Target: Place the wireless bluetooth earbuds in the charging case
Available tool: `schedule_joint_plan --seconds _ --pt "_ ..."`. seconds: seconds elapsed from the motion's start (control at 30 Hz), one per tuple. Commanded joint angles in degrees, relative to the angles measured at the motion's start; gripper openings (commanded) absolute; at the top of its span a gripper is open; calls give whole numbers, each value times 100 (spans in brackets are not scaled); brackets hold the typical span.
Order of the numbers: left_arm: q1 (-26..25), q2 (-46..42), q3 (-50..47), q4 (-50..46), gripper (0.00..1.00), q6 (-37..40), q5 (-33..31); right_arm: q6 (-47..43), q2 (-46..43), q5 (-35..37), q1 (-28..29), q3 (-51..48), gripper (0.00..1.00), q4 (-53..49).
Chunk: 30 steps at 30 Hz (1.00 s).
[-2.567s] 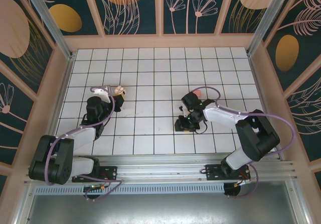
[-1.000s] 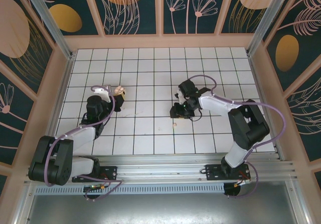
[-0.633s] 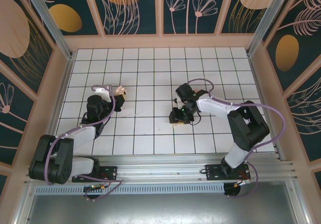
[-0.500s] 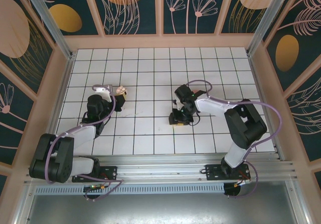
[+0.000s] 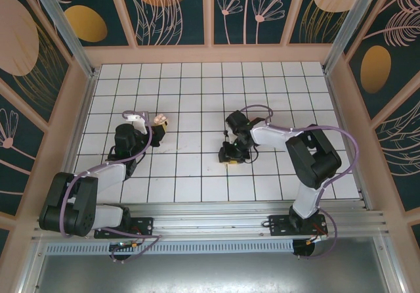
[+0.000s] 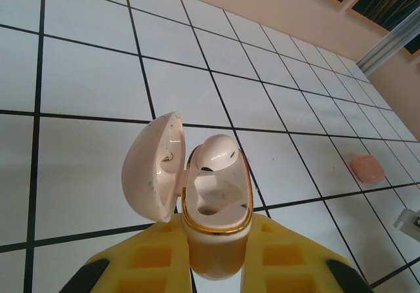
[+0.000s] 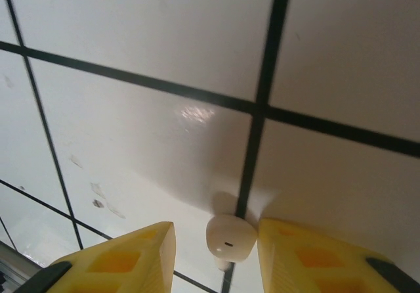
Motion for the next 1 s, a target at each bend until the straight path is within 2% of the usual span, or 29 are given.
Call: schedule_joint_plan --seconds 0.0,0.1,0.23,0.47,0.97 --pt "27 -23 155 75 10 102 78 0 27 -32 61 268 38 147" --pt "38 -44 151 43 10 127 63 -37 -87 129 67 359 38 -54" --pt "27 -74 160 -1 10 159 60 -264 -141 716 68 611 38 -864" --pt "27 -42 189 -25 10 175 77 -1234 -54 1048 297 943 39 -1454" --pt "27 -154 194 -152 10 182 -1 -1631 715 1015 543 1456 38 -1529"
